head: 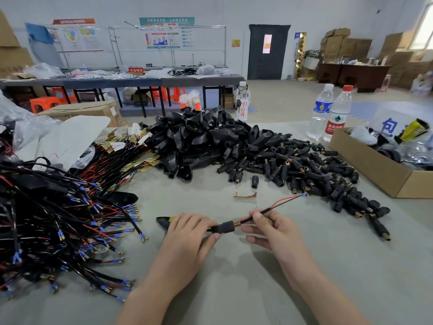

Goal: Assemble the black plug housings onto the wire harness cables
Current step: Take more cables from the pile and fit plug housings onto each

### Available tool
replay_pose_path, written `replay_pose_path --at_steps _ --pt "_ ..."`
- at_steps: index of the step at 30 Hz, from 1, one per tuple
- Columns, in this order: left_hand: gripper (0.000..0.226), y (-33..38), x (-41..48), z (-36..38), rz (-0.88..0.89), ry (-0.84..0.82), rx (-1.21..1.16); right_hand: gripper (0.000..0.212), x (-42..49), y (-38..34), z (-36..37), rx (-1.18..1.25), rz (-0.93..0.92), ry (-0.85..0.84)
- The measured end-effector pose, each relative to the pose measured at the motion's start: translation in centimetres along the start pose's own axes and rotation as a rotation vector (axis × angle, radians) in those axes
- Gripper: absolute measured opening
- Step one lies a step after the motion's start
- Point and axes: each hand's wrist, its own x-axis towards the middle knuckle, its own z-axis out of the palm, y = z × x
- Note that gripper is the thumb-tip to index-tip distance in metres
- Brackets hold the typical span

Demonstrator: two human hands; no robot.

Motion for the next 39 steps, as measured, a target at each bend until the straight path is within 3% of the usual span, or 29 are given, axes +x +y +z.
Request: replay_pose_path --at_steps 6,15,20,26,31,39 --pt "0.038 -0.2 -0.1 0.0 -0.057 -0.046 0.011 0.014 0.3 0.0 -0.3 -0.003 -0.029 0.085" --pt "0.019 -0.8 -0.1 -0.4 -0.129 -0.093 0.001 0.016 0.6 -0.4 -1.0 -0.002 -0.071 0.211" --pt "0.042 -0.6 -0.1 -0.8 -0.099 -0.096 0.009 0.018 1.0 -0.8 -1.8 0.041 -0.084 0.288" --pt "0.021 -1.0 -0.1 -0.7 -0.138 -0.105 0.003 0.02 1.2 -1.0 -2.8 0.068 -0.099 0.361" --pt "0.031 -0.9 -0.1 -1.0 -0.152 -0.114 -0.008 0.021 1.4 -1.5 -3.7 0.101 -0.124 0.406" --pt "0.017 -1.0 -0.1 -1.2 -0.185 -0.123 -0.025 0.02 1.2 -2.8 -5.1 0.158 -0.174 0.466"
